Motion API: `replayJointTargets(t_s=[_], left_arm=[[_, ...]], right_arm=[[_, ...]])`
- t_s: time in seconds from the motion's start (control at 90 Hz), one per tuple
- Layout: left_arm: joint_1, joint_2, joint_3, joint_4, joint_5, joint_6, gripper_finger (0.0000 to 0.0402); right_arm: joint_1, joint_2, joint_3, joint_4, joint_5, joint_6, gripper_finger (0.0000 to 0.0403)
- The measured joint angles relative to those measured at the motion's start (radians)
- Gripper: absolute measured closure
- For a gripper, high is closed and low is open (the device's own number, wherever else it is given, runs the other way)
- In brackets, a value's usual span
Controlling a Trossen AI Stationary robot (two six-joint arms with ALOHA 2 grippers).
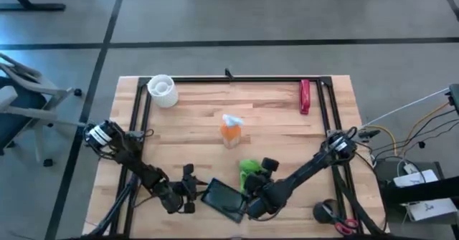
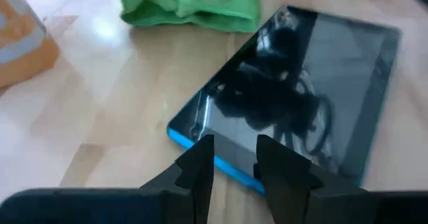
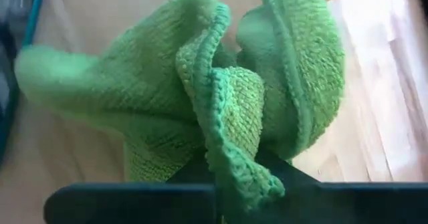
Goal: Apply microfiber cloth
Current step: Wipe the blue tablet with the green microfiber cloth
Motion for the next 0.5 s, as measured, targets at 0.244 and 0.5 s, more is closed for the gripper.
replayJointTargets(t_s=[0.244,0.5], left_arm=[[0.036,0.063,0.005,0.035,-0.02,-0.038,0.0303],[0.068,0.126,0.005,0.035,-0.019,-0.058,0.0303]], right_arm=[[0.005,-0.051,0.069,-0.172,-0.04,0.001,0.0287],[0.109,-0.075,0.241,-0.165,-0.013,-0.145,0.0217]])
